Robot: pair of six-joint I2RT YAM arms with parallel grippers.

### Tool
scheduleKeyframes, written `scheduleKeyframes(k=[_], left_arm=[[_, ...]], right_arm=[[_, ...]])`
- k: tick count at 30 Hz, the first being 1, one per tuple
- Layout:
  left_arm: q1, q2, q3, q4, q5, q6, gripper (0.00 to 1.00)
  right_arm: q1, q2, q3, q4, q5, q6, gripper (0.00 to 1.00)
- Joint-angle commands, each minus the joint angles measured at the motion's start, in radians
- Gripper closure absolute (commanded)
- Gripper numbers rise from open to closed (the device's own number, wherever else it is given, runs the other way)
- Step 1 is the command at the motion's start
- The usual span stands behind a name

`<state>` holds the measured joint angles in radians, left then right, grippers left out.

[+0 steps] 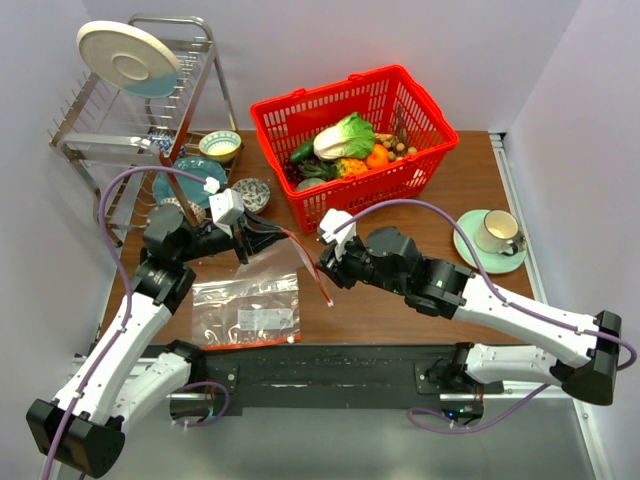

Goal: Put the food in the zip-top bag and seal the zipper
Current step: Open the zipper of the food storage bag.

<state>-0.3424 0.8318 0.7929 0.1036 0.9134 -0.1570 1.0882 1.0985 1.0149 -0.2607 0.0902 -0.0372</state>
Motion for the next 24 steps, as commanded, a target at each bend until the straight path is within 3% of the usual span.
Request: scheduleKeyframes(k=[1, 7, 15, 24], left_arm=[[0.006, -0.008, 0.003, 0.028, 0.015, -0.006, 1.00], [0.006, -0.011, 0.003, 0.024, 0.013, -0.003, 1.00], [0.006, -0.013, 0.002, 0.031, 0.019, -0.004, 1.00], [0.005, -0.010, 0.003, 0.034, 0.025, -0.009, 1.00]], right_arm=[[0.004, 0.006, 0.034, 0.069, -0.020, 0.016, 0.66], [0.003, 0.009, 0.036, 0.061, -0.015, 0.025, 0.65], [0.003, -0.104, 0.011, 0.048, -0.055, 0.031, 0.65], [0.004, -0.088, 0.001, 0.038, -0.087, 0.030, 0.65]])
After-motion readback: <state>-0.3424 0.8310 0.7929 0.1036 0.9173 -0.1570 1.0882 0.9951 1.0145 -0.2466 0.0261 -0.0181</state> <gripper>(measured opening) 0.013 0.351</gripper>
